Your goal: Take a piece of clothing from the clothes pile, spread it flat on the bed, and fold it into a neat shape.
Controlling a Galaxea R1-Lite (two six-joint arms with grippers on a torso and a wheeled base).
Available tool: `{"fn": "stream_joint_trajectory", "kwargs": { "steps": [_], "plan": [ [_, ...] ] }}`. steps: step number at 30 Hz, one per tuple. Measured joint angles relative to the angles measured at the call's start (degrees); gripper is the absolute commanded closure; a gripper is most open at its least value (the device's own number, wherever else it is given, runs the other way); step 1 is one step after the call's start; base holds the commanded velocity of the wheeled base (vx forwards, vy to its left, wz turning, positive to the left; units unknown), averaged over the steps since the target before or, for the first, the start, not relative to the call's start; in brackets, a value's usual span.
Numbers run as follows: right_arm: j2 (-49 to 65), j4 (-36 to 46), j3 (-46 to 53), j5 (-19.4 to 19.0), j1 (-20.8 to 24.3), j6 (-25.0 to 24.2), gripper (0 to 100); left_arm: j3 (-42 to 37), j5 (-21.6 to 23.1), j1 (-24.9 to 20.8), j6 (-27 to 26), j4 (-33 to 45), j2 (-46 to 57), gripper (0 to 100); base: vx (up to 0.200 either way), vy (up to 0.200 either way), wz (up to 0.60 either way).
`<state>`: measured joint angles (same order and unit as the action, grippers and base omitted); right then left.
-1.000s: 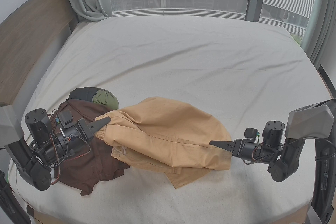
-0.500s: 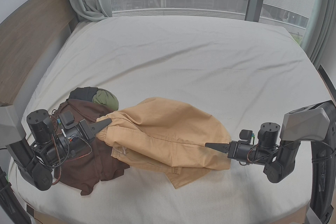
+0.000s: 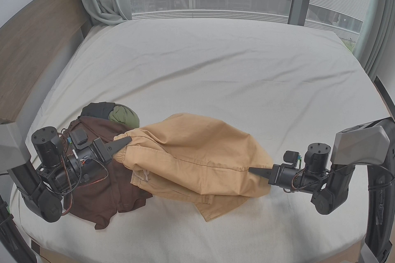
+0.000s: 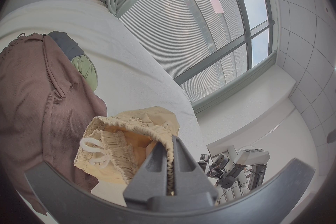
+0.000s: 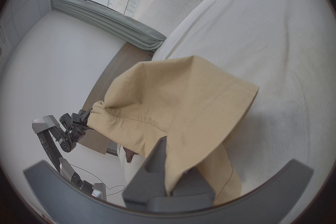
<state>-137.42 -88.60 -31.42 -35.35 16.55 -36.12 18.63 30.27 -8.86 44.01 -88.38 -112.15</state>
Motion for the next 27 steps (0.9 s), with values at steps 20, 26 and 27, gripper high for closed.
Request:
{"fn": "stream_joint_trajectory", "kwargs": {
  "steps": [20, 26, 27],
  "plan": [
    [13.8, 0.1, 7.2, -0.1, -0.4, 1.7, 100, 2.0, 0.6, 0.1, -0.6, 0.0, 1.4, 100, 0.0, 0.0, 0.0],
    [16.7, 0.1, 7.5, -0.1, -1.0, 1.7, 100, 3.0, 0.4, 0.2, -0.5, 0.0, 1.7, 100, 0.0, 0.0, 0.0],
    [17.1, 0.1, 7.5, -0.2, -1.2, 1.8, 100, 3.2, 0.4, 0.2, -0.5, 0.0, 1.7, 100, 0.0, 0.0, 0.0]
  ]
}}
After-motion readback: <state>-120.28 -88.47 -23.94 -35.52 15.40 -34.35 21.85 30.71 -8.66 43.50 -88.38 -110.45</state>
